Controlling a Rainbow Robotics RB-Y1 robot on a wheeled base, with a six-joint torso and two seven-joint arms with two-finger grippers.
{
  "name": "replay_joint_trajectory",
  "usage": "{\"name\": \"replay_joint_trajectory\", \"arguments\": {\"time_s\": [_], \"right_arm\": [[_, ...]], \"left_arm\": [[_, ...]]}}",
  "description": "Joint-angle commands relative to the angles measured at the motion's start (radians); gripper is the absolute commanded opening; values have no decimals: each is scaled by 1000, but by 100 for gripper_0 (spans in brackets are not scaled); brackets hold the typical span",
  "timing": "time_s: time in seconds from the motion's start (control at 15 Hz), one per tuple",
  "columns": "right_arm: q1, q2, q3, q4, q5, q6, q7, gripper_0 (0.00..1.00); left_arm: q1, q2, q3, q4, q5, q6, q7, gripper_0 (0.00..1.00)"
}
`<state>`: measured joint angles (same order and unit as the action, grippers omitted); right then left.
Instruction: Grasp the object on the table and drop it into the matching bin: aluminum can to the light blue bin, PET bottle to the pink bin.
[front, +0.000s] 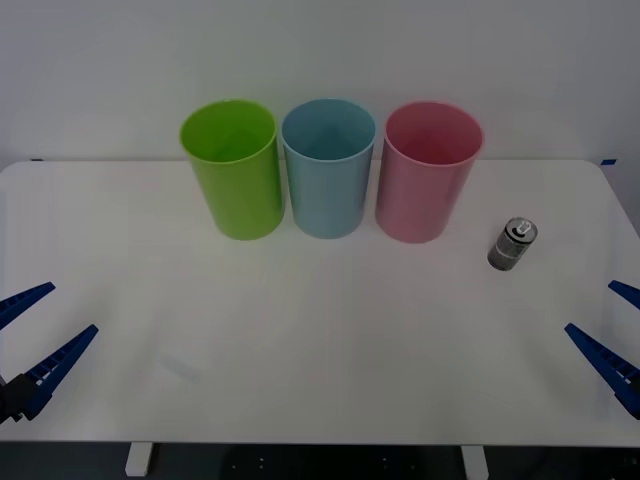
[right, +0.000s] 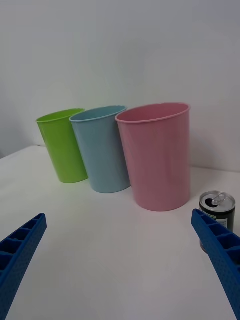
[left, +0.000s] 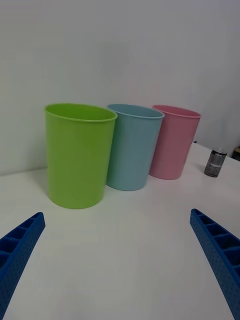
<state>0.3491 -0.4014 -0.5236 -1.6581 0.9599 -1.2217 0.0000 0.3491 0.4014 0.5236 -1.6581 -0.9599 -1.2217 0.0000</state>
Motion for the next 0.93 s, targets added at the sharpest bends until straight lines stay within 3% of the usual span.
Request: {"name": "replay_joint_trajectory", "arguments": {"time_s": [0.07, 0.13, 0.93], "right_arm": [[0, 0, 0, 0, 0, 0, 0, 100], [11, 26, 8, 9, 13, -5, 2, 100], [120, 26, 22, -25, -27, 77, 51, 100]], "left_arm": [[0, 0, 0, 0, 0, 0, 0, 100], [0, 0, 0, 0, 0, 0, 0, 100], [0, 0, 0, 0, 0, 0, 0, 100]]}}
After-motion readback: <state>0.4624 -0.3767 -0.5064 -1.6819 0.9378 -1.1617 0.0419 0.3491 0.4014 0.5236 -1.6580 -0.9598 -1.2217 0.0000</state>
